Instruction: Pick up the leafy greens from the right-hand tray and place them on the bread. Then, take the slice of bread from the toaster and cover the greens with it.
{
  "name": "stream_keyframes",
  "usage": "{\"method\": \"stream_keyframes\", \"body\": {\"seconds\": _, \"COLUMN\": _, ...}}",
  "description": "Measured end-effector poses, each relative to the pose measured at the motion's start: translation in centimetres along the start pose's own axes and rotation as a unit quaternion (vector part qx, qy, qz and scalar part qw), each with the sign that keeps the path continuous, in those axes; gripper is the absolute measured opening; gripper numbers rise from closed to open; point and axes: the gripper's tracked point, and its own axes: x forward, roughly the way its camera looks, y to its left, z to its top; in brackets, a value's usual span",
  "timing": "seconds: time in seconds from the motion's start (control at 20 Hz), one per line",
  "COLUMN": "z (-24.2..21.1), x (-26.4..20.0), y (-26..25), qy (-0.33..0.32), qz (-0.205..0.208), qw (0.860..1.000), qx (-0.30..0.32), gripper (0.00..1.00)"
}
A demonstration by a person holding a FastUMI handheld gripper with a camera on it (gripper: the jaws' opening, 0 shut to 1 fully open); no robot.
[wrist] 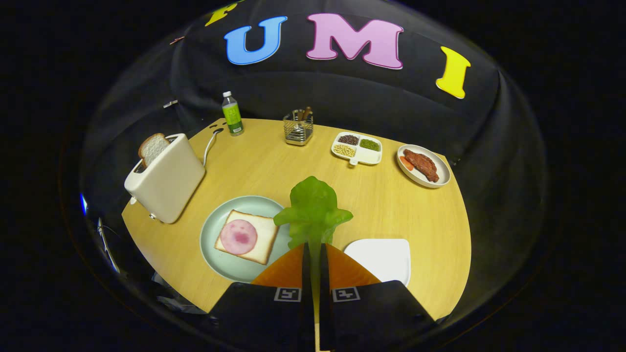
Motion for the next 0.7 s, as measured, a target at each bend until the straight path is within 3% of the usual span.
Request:
{"method": "stream_keyframes", "body": {"seconds": 0.3, "z": 1.0, "x": 1.8, "y": 6.5, "qy": -0.009, "qz": 0.033, "qw": 0.999, "qx": -0.013, "gripper": 0.08}}
{"method": "stream_keyframes", "body": {"seconds": 0.7, "z": -0.1, "x": 4.6, "y": 9.9, "qy": 0.013, "qz": 0.032, "qw": 0.999, "qx": -0.037, "gripper": 0.11}}
